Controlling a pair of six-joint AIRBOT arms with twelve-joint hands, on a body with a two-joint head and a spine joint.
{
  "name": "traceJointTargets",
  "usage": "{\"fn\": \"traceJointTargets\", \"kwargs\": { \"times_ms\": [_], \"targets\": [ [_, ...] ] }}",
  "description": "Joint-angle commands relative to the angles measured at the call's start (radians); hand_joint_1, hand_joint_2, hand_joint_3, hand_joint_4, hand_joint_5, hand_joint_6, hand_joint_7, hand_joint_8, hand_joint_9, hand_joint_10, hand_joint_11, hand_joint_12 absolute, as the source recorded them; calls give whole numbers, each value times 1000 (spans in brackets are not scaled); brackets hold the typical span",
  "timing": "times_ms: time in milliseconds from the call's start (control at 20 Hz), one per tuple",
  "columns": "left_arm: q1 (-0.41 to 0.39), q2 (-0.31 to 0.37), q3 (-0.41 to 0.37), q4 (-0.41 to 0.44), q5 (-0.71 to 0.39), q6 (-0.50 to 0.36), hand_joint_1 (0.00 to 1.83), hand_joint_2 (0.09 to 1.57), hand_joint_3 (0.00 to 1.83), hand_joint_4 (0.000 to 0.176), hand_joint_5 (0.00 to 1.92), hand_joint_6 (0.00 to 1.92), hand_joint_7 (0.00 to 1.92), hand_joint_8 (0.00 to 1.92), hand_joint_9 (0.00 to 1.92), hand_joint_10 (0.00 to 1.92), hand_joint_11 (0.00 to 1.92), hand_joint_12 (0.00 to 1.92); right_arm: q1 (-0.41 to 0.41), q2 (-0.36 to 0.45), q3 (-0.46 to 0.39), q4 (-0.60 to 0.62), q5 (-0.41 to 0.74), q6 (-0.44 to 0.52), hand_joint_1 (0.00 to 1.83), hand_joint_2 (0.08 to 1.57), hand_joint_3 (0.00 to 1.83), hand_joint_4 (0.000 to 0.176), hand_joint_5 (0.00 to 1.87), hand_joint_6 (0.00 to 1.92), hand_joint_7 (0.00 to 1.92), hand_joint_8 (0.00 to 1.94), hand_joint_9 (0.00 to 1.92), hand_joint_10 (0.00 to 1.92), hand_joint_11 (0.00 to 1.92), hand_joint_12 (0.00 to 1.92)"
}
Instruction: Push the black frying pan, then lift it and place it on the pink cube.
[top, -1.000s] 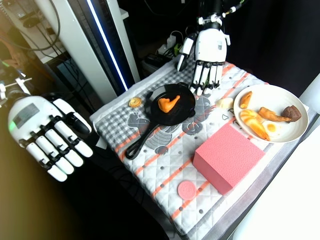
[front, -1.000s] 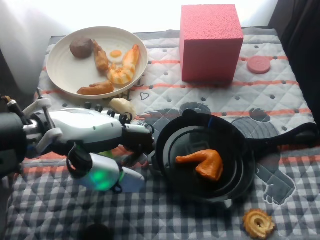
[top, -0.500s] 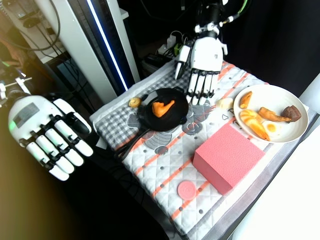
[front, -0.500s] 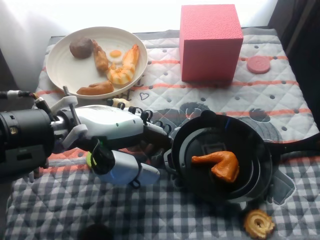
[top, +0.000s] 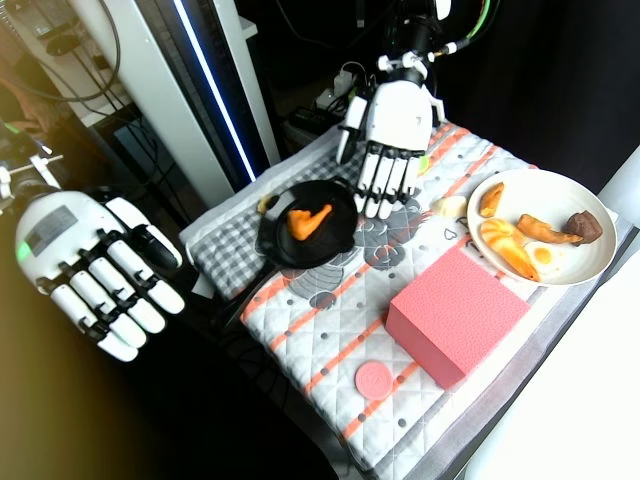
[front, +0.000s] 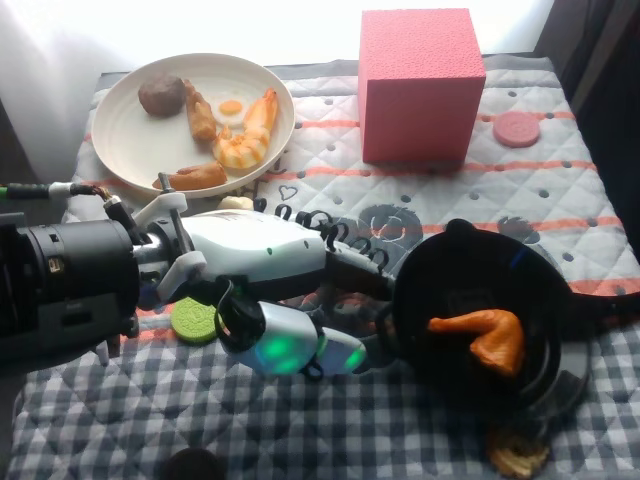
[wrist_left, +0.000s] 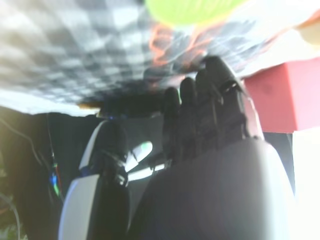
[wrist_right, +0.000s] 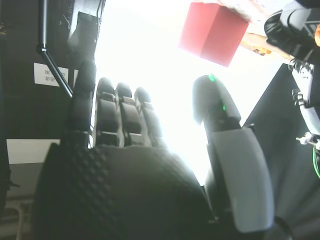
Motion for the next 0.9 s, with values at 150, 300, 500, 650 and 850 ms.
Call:
{"fn": "traceJointTargets", "kwargs": {
  "times_ms": [150, 300, 500, 650, 850],
  "targets": [
    [-27, -15, 4, 0, -115, -6, 383, 1330, 0, 0, 346, 11, 312, 12, 247, 23, 0, 861, 6, 4, 2, 1, 130, 8, 574, 1363, 0, 0, 0, 0, 0, 0, 0, 0, 0, 527],
    [-41, -49, 14, 26, -108, -6, 379, 1325, 0, 27, 349, 8, 297, 2, 241, 15, 0, 1050, 6, 4, 2, 1, 131, 8, 546, 1364, 1, 0, 0, 0, 0, 0, 0, 0, 0, 425],
    [-50, -95, 44, 26, -100, -10, 338, 1349, 4, 2, 353, 5, 305, 2, 246, 13, 0, 1159, 6, 4, 2, 2, 132, 8, 529, 1363, 0, 0, 0, 0, 0, 0, 0, 0, 0, 584],
    [-53, -126, 71, 26, -105, -42, 390, 1308, 0, 11, 364, 7, 295, 5, 213, 37, 0, 1137, 6, 4, 2, 2, 132, 8, 526, 1359, 0, 0, 0, 0, 0, 0, 0, 0, 0, 485],
    [-54, -143, 86, 23, -106, -44, 465, 1271, 0, 24, 372, 6, 280, 4, 222, 19, 0, 1104, 6, 4, 2, 2, 133, 8, 539, 1358, 0, 0, 0, 0, 0, 0, 13, 5, 0, 834]
  ]
}}
